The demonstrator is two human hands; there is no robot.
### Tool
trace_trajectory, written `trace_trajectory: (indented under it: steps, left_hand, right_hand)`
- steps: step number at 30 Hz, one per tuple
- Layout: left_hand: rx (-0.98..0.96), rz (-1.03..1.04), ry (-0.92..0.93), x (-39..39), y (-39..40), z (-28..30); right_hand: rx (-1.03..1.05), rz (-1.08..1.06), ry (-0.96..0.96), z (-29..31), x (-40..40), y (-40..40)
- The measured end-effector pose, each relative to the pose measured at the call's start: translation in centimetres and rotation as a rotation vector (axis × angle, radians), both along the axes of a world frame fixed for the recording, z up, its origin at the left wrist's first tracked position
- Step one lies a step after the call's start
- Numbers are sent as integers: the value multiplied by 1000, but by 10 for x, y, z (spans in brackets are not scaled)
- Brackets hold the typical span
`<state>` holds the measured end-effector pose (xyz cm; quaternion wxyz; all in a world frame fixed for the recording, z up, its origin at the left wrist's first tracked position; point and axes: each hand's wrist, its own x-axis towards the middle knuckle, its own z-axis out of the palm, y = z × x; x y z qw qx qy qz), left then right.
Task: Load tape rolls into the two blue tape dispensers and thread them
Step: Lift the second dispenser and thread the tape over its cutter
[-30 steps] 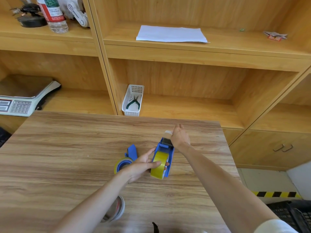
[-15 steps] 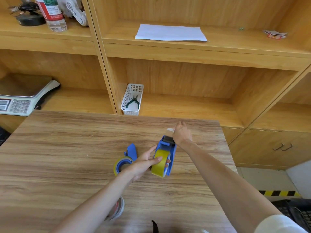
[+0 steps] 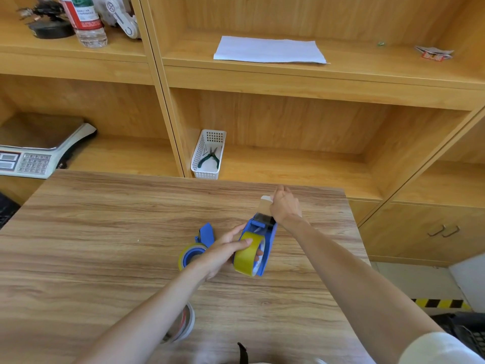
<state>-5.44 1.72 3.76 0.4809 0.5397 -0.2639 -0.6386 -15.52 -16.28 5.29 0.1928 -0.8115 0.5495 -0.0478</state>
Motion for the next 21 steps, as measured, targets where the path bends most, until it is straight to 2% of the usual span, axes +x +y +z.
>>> trace_trajectory:
  steps: [8,13,21]
  left_hand:
    - [-5,128,-176,-5,-3,0]
    - [4,60,-181,-1,-5,0]
    - [30,-66,-82,8,-5,0]
  right_hand:
    - [-17,-11,33,1,-1,2]
    - [-21,-30,73,5,-1,-1]
    - [-29,-6,133,4,-1,-3]
